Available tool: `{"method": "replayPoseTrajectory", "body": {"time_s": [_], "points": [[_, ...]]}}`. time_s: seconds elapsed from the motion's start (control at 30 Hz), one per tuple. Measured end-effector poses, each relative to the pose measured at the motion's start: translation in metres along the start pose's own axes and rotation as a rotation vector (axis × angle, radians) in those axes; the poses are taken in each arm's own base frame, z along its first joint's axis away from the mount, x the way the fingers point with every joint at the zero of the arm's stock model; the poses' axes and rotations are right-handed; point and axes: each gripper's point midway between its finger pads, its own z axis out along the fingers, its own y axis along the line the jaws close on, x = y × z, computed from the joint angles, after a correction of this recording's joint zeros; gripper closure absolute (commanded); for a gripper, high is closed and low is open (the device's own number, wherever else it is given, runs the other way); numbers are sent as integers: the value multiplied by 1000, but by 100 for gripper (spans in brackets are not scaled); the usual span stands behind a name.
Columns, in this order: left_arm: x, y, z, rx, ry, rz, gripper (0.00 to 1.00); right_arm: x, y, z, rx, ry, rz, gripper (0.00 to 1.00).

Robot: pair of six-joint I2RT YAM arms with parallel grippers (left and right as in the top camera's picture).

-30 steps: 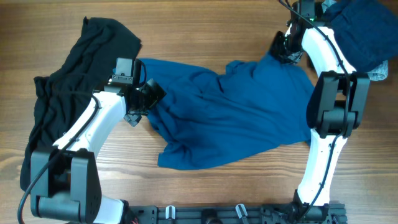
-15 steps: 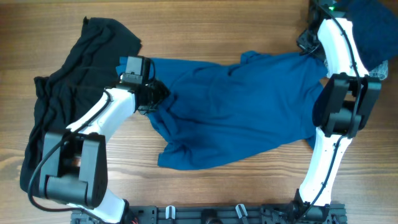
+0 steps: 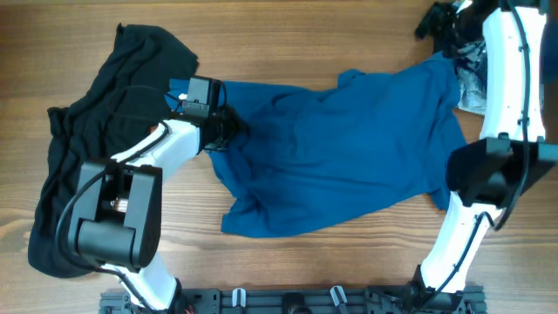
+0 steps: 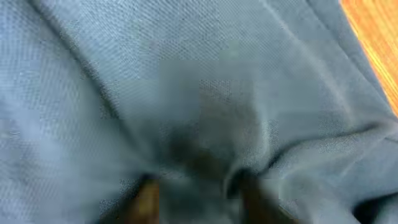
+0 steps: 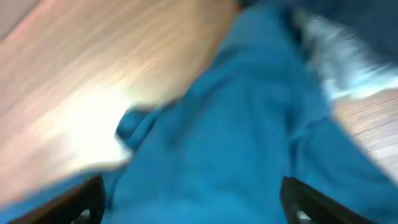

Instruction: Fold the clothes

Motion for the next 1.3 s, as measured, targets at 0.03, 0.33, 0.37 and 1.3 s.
{"method": "replayPoseTrajectory", "body": {"time_s": [0.03, 0.33, 0.37, 1.3], "points": [[-4, 3, 1, -12, -18, -2, 87, 10, 5, -3, -32, 40, -23, 21], [-80, 60, -5, -48, -176, -169, 96, 51, 42, -3, -100, 154, -152, 25], [-87, 66, -5, -48, -193, -182, 96, 52, 44, -3, -101, 157, -155, 26], [-201, 183, -32, -188, -324, -319, 93, 65, 46, -4, -91, 196, -169, 25]]}}
